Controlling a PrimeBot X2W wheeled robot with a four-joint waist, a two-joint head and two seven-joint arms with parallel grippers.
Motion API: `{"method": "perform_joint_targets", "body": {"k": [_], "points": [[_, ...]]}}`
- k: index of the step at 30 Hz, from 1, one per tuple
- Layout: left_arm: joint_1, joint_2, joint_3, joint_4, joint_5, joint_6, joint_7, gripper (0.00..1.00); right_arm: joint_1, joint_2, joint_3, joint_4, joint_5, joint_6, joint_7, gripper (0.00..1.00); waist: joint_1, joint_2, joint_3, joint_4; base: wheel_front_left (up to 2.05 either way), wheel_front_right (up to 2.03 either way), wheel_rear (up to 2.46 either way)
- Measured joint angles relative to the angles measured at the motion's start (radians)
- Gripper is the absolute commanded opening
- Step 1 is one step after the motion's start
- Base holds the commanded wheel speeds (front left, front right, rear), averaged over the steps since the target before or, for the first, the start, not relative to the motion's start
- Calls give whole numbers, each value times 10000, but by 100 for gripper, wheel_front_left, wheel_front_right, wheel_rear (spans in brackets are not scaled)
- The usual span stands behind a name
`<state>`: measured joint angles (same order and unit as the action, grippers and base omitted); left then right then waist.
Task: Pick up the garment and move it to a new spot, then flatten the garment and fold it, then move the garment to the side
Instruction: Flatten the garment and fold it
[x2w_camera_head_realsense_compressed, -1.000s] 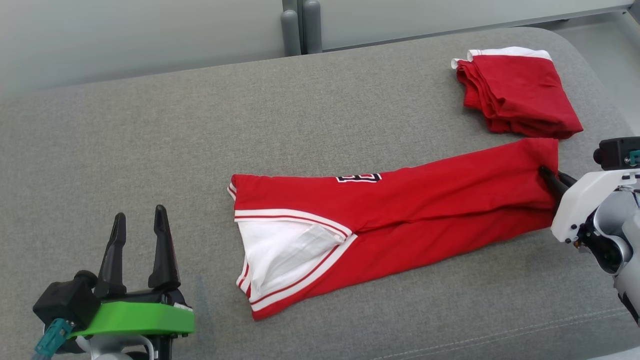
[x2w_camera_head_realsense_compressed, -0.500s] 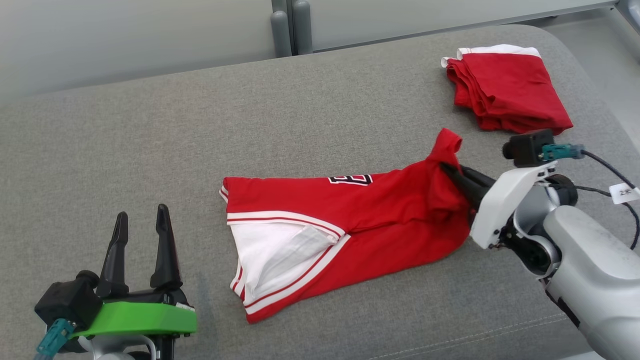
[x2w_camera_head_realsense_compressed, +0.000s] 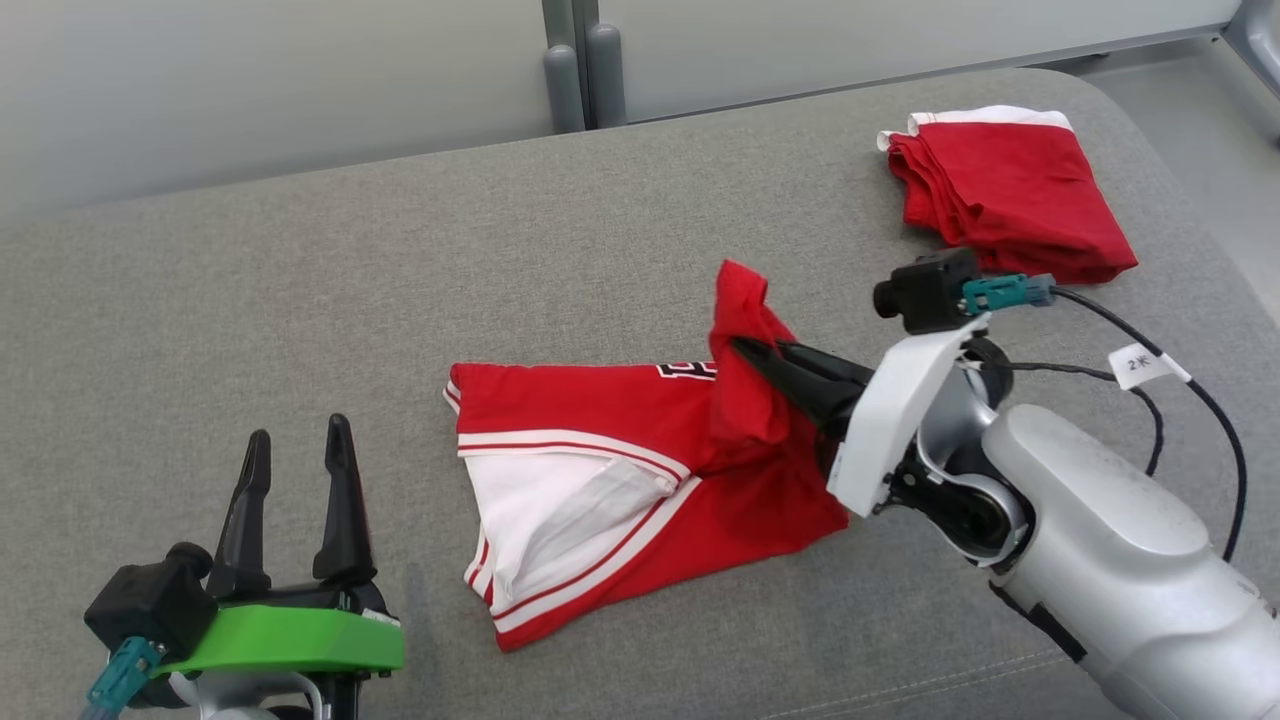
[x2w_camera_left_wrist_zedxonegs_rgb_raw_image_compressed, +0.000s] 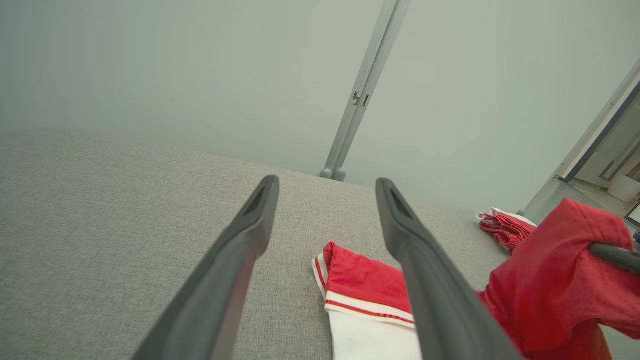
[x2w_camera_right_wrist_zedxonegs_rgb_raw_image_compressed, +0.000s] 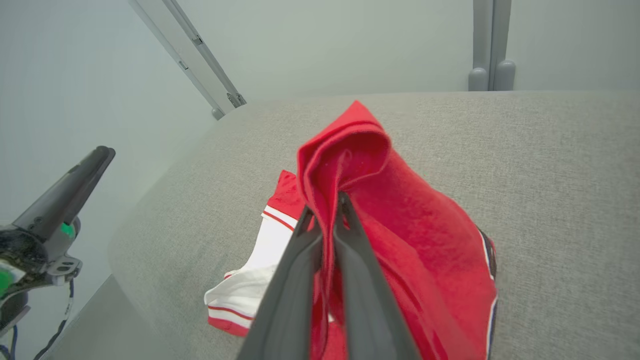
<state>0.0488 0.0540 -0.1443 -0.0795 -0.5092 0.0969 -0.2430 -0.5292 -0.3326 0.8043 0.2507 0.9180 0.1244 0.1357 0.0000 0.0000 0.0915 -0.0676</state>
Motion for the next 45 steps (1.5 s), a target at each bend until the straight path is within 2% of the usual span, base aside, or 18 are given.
{"method": "perform_joint_targets", "body": {"k": [7, 21, 32, 45], "points": [[-15, -12, -222, 15, -84, 0, -2, 100, -494, 568, 382, 90, 123, 0, 339, 0, 0, 0, -2, 304, 0, 0, 0], [-162, -38, -650, 272, -337, 0, -54, 100, -948, 1099, 1055, 2127, -127, 0, 1271, 0, 0, 0, 128, 1508, 0, 0, 0], [-271, -48, -917, 458, -529, 0, -56, 100, -1020, 1611, 1197, 3145, -128, -33, 1574, 0, 0, 0, 212, 2433, 0, 0, 0], [-345, -58, -1239, 729, -863, -2, -58, 100, -1410, 2163, 1120, 4268, -132, -382, 1632, 0, 0, 0, 124, 3106, 0, 0, 0]]}}
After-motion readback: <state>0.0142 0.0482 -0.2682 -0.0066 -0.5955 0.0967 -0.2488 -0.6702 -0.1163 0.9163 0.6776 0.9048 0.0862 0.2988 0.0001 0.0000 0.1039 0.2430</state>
